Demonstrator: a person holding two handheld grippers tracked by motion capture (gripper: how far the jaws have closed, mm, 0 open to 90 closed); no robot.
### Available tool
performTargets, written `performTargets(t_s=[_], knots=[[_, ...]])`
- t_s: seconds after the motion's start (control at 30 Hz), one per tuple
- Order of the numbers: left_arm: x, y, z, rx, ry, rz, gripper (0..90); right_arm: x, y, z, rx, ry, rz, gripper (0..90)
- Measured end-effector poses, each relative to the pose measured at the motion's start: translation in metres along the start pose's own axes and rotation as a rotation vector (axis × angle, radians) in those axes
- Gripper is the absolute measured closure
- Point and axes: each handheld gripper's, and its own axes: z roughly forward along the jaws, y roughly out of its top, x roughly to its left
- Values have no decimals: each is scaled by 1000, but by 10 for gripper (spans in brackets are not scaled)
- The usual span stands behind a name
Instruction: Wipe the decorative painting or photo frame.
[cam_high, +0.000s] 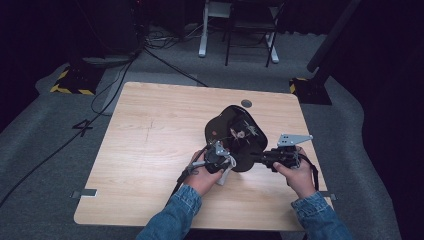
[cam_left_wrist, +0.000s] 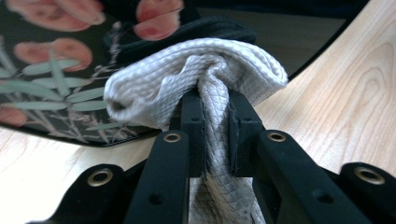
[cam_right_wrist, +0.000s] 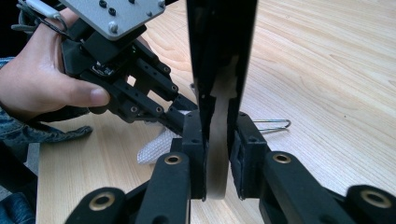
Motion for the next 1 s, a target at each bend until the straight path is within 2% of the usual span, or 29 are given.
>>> performTargets(t_s=[0.1, 0.2, 0.3, 0.43, 0.57, 0.63, 0.7, 1.0], knots=[[7, -2, -1, 11, 41, -3, 795, -1, -1, 0, 2, 0, 6, 780], [13, -4, -2, 14, 59, -16, 795, -2, -1, 0, 1, 4, 13, 780], [25, -7, -4, 22, 106, -33, 794, -3, -2, 0, -6, 12, 21, 778], [37, -11, -7, 21, 142, -63, 794, -3, -2, 0, -7, 13, 23, 778], [41, -13, -9, 19, 135, -88, 794, -3, -2, 0, -8, 16, 23, 777], [38, -12, -8, 24, 142, -71, 795, -3, -2, 0, -8, 18, 26, 777], [33, -12, -7, 38, 118, -77, 795, -3, -2, 0, -11, 22, 29, 776], [6, -4, 2, 41, 43, -17, 794, -3, -2, 0, -15, 24, 35, 775]])
